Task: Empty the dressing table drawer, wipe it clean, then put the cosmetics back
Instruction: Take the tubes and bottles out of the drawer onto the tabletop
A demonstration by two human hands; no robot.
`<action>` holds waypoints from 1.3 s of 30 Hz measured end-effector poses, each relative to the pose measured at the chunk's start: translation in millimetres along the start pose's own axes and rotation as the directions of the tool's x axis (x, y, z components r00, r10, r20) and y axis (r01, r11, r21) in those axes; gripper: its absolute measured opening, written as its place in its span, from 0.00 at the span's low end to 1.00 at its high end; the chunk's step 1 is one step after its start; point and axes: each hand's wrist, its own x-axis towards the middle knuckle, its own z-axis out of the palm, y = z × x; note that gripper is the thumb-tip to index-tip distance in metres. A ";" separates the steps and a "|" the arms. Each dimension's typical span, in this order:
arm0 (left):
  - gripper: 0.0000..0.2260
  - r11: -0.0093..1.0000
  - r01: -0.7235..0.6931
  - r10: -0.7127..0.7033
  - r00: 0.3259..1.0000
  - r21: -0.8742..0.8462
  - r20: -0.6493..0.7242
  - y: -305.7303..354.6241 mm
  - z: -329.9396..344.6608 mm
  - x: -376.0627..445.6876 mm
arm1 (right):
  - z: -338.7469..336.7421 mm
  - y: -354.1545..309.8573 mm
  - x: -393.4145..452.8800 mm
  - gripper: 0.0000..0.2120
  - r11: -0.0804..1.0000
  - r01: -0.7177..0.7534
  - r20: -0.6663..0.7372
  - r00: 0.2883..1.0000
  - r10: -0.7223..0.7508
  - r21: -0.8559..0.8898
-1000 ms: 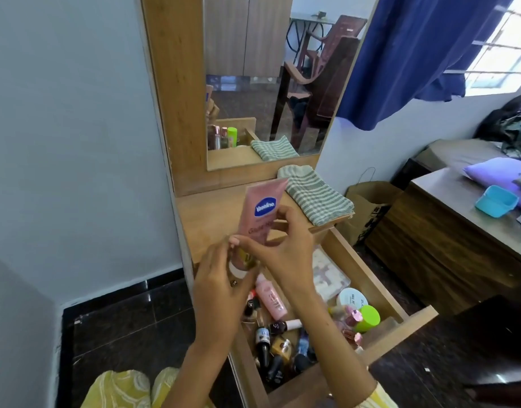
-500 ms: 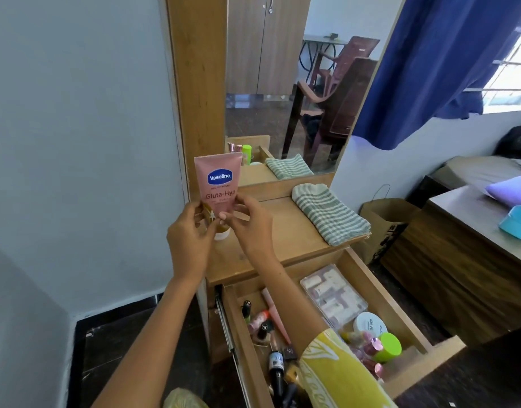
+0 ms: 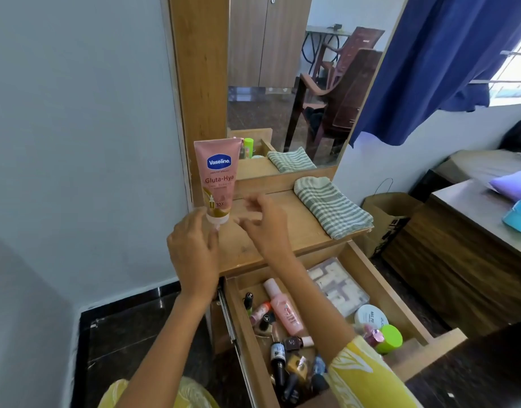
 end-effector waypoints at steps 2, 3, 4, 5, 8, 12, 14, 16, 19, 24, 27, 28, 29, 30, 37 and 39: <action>0.11 0.991 -0.120 0.115 0.990 0.058 0.080 2.2 -6.4 -22.1 | -23.4 2.8 -17.2 0.11 0.994 0.084 0.165 0.984 -0.071 -0.073; 0.11 0.982 -0.166 0.154 0.979 0.085 0.136 3.3 -8.3 -31.1 | -33.9 5.6 -26.1 0.09 0.986 0.115 0.285 0.955 -0.078 -0.118; 0.12 0.974 -0.201 0.178 0.965 0.107 0.193 3.9 -8.7 -38.2 | -42.9 8.5 -35.0 0.08 0.974 0.134 0.394 0.918 -0.053 -0.182; 0.13 0.968 -0.221 0.186 0.951 0.122 0.249 4.4 -8.1 -44.1 | -50.3 13.3 -43.6 0.07 0.957 0.138 0.477 0.879 0.001 -0.256; 0.17 0.949 -0.263 0.183 0.910 0.177 0.372 4.7 -4.7 -53.2 | -64.9 35.7 -65.6 0.10 0.871 0.110 0.559 0.803 0.206 -0.478; 0.21 0.888 -0.352 0.188 0.865 0.295 0.464 -0.5 3.3 -61.6 | -64.6 65.8 -86.7 0.12 0.693 0.021 0.423 0.806 0.415 -0.720; 0.21 0.872 -0.374 0.197 0.858 0.316 0.474 -0.5 5.2 -63.5 | -55.9 72.4 -93.0 0.14 0.656 -0.039 0.378 0.791 0.481 -0.754; 0.22 0.864 -0.385 0.213 0.863 0.323 0.458 0.0 6.4 -65.5 | -44.4 75.1 -97.0 0.13 0.643 -0.075 0.349 0.789 0.506 -0.762; 0.25 0.857 -0.394 0.219 0.861 0.331 0.459 -0.4 6.4 -69.3 | -32.3 77.6 -100.7 0.09 0.646 -0.112 0.292 0.824 0.485 -0.755; 0.29 0.842 -0.412 0.189 0.830 0.348 0.525 -2.8 4.9 -71.7 | -33.0 86.6 -99.6 0.17 0.707 -0.247 0.256 0.812 0.524 -0.663; 0.31 0.836 -0.423 0.182 0.815 0.350 0.550 -5.3 4.1 -74.3 | -43.3 83.9 -96.6 0.17 0.736 -0.284 0.286 0.790 0.543 -0.615; 0.31 0.835 -0.425 0.181 0.813 0.351 0.553 -6.3 4.1 -75.0 | -49.3 80.8 -95.7 0.17 0.752 -0.304 0.289 0.788 0.543 -0.585; 0.31 0.832 -0.425 0.175 0.811 0.357 0.558 -7.0 4.1 -75.4 | -56.7 76.9 -94.8 0.16 0.774 -0.328 0.290 0.791 0.538 -0.542; 0.31 0.826 -0.426 0.163 0.808 0.370 0.566 -7.2 4.3 -75.5 | -65.9 71.6 -93.9 0.15 0.800 -0.350 0.292 0.798 0.527 -0.487; 0.35 0.815 -0.412 0.075 0.772 0.407 0.631 -1.5 5.1 -74.7 | -77.6 28.3 -65.6 0.18 0.944 -0.330 0.015 0.944 0.330 0.019; 0.34 0.825 -0.402 0.074 0.774 0.397 0.629 -1.2 4.0 -74.6 | -55.9 21.2 -52.3 0.18 0.951 -0.276 -0.036 0.958 0.283 0.141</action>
